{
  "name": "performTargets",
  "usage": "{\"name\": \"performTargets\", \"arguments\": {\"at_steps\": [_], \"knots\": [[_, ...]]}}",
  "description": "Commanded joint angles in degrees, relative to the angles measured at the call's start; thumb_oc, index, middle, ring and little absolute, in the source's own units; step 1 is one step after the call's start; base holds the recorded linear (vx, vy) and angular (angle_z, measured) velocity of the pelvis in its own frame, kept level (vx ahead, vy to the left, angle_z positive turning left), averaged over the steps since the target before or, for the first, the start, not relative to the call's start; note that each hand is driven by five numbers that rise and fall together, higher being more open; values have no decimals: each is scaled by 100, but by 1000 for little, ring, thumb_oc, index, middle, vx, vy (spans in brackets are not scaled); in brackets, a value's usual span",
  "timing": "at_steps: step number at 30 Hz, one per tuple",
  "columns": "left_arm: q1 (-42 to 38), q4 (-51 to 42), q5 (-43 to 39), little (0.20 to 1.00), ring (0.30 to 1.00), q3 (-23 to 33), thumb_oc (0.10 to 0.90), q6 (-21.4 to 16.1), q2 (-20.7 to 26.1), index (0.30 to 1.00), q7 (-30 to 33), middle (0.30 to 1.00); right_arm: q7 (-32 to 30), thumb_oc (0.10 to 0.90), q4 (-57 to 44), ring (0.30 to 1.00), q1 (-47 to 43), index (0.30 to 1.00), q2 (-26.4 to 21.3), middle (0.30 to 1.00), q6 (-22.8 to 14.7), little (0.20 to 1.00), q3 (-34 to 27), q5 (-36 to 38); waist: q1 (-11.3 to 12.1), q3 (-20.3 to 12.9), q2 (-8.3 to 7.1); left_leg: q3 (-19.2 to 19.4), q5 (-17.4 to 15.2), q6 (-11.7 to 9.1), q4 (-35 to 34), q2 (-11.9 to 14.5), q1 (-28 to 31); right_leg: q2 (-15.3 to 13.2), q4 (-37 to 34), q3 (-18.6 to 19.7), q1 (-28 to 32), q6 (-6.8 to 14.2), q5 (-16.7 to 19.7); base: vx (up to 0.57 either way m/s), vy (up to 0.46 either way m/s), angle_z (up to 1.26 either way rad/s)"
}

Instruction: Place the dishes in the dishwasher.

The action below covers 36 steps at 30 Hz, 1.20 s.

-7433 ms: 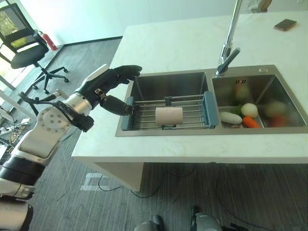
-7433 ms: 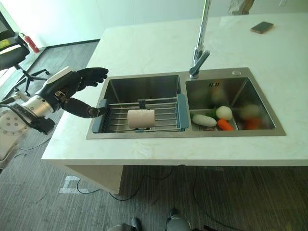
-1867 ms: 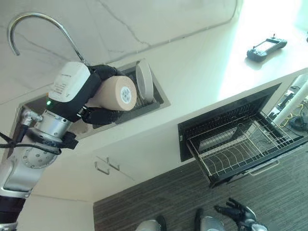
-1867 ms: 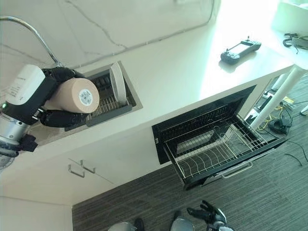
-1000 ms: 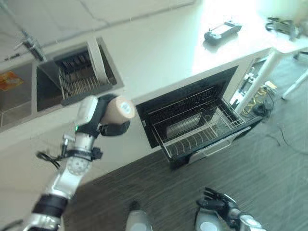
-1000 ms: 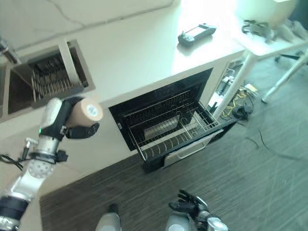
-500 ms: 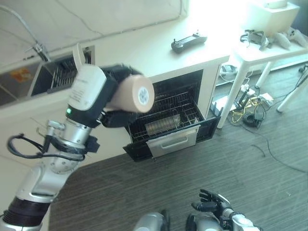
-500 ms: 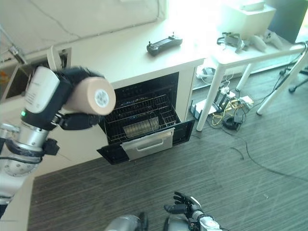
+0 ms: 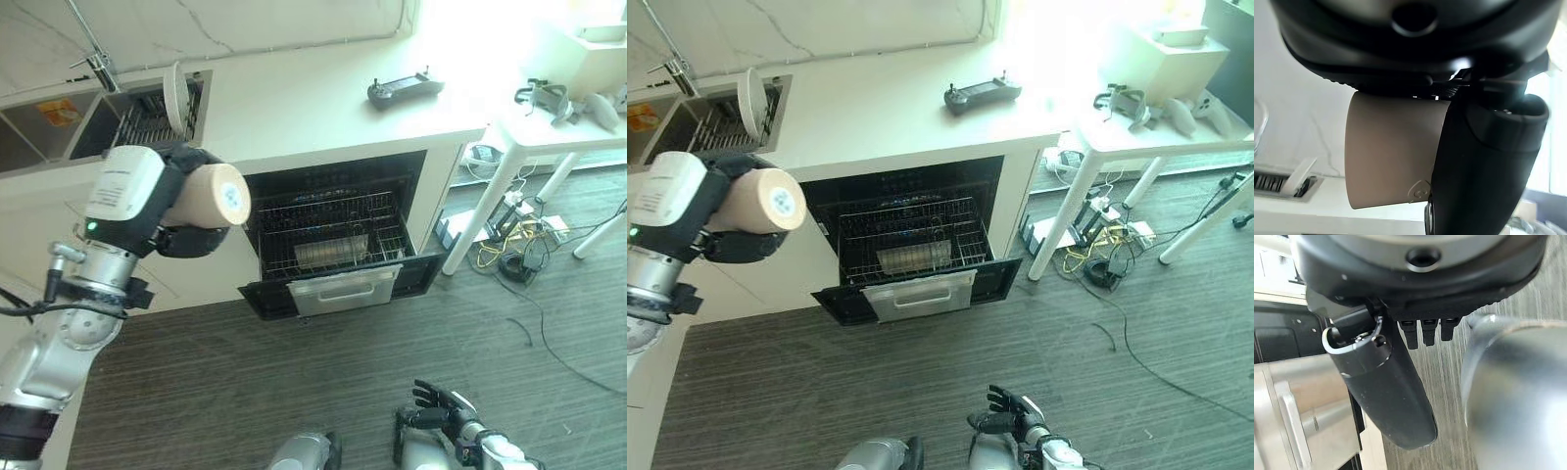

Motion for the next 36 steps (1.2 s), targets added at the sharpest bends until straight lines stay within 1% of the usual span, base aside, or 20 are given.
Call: {"name": "performTargets", "arguments": {"at_steps": [1,2,3,4,5,6,8,10,12,14,15,16,18,19,20,21,22,26,31,36], "knots": [[-830,-623,-371,300,300,444,400,-119,-16,300,409,300,-29,800,-483,900,-267,900,-329,900,-267,900,91,211,-256,-60,-94,432,567,37,-314,653,553,-54,-141,-78,639,52,-834,264,-556,44],[-885,-622,-393,300,300,423,400,-174,-47,300,354,300,-47,800,-377,900,-254,900,-362,900,-352,900,65,324,-261,31,-127,524,782,24,183,717,287,-2,-141,-93,760,-77,-892,220,-394,56],[-928,-620,-401,300,300,405,400,-214,-76,300,302,300,-39,800,-249,900,-237,900,-376,900,-450,900,19,369,-279,73,-95,524,761,-14,536,733,118,70,-141,-108,877,-119,-966,314,-333,59],[-1085,-620,-363,300,300,291,400,-258,-257,300,164,300,-34,800,104,900,-231,900,-359,900,-622,900,-175,375,-256,160,3,582,621,64,278,231,-57,185,-141,-284,966,-180,-965,298,-177,36],[-1074,-634,-356,300,300,290,400,-241,-267,300,156,300,-29,800,129,900,-230,900,-359,900,-616,900,-182,369,-243,166,17,563,624,66,156,128,-29,212,-141,-270,977,-175,-973,339,-94,51],[-1058,-644,-247,300,300,252,400,-291,-396,300,121,300,-90,800,211,900,-230,900,-301,900,-560,900,-227,341,-197,150,54,620,764,35,-399,-169,-117,310,-141,-276,1028,-157,-1011,232,7,23],[-1054,-638,-69,300,300,146,400,-460,-580,300,150,300,-238,800,218,900,-191,900,-240,900,-501,900,-286,328,-181,168,86,822,846,-36,-480,-216,-495,370,-141,-431,1158,-171,-1115,238,25,10],[-963,-640,188,300,300,96,400,-623,-797,300,220,300,-385,800,337,900,-172,900,-169,900,-514,900,-284,260,-103,143,123,756,975,-111,-480,-280,-840,440,-141,-464,1235,-191,-1209,243,86,13],[-711,-663,488,300,300,215,400,-745,-1038,300,251,300,-570,800,550,900,-214,900,-76,900,-463,900,-342,214,36,-39,148,558,753,59,-480,-282,-780,433,-141,-565,1377,-125,-1333,375,219,-33],[-650,-701,530,300,300,306,400,-728,-1031,300,205,300,-636,800,501,900,-119,900,-16,900,-468,900,-403,46,51,-116,195,444,554,166,-480,-289,-656,500,-141,-707,1550,-65,-1276,357,216,-61],[-622,-711,547,300,300,341,400,-712,-1008,300,194,300,-671,800,470,900,-80,900,4,900,-455,900,-419,4,20,-115,236,379,472,242,-480,-300,-563,500,206,-727,1486,15,-1119,384,290,-56],[-678,-674,481,300,300,303,400,-546,-813,300,190,300,-730,800,365,900,75,900,31,900,-450,900,-504,5,-137,0,260,241,289,529,-480,-426,-317,234,2000,-547,630,218,-809,245,199,-42],[-750,-648,405,300,300,268,400,-433,-689,300,196,300,-711,800,351,900,110,900,9,900,-451,900,-533,59,-192,35,278,196,273,518,-480,-391,-272,205,1600,-499,533,153,-859,185,-12,0],[-895,-649,361,300,300,219,400,-297,-587,300,201,300,-688,800,377,900,114,900,-11,900,-466,900,-553,2,-238,39,320,116,271,431,-480,-306,-293,266,229,-455,671,93,-850,133,-212,45],[-1012,-607,303,300,300,170,400,-209,-501,300,222,300,-657,800,435,900,97,900,-37,900,-461,900,-562,-83,-300,55,287,86,205,464,-480,-340,-266,177,-141,-312,477,223,-527,127,-247,56],[-1170,-476,178,300,300,99,400,-143,-333,300,246,300,-628,800,573,900,66,900,-49,900,-474,900,-587,-173,-370,68,251,109,34,542,-480,-355,-184,64,-141,-69,96,371,-66,74,-160,37],[-1208,-383,103,300,300,98,400,-185,-249,300,248,300,-601,800,646,900,49,900,-60,900,-456,900,-609,-169,-381,64,258,156,-9,553,-480,-300,-168,81,-141,6,78,392,-58,117,-173,45],[-1158,-295,-251,300,300,71,400,-205,-17,300,199,300,-498,800,932,900,19,900,-152,900,-513,900,-618,39,-267,-71,88,328,50,369,-480,-85,-204,88,-141,-72,269,312,-625,156,-266,26],[-1124,-321,-309,300,300,139,400,-139,80,300,181,300,-711,800,894,900,73,900,-250,900,-498,900,-655,172,-285,-239,42,427,71,192,-480,59,-301,84,-141,-133,312,250,-846,77,-119,13],[-1194,-256,-620,300,300,244,400,-262,345,300,61,300,-851,800,1032,900,110,900,-354,900,-434,900,-808,211,-315,-344,85,452,98,57,-480,153,-365,86,-141,-221,377,198,-967,46,-47,-1]]}}
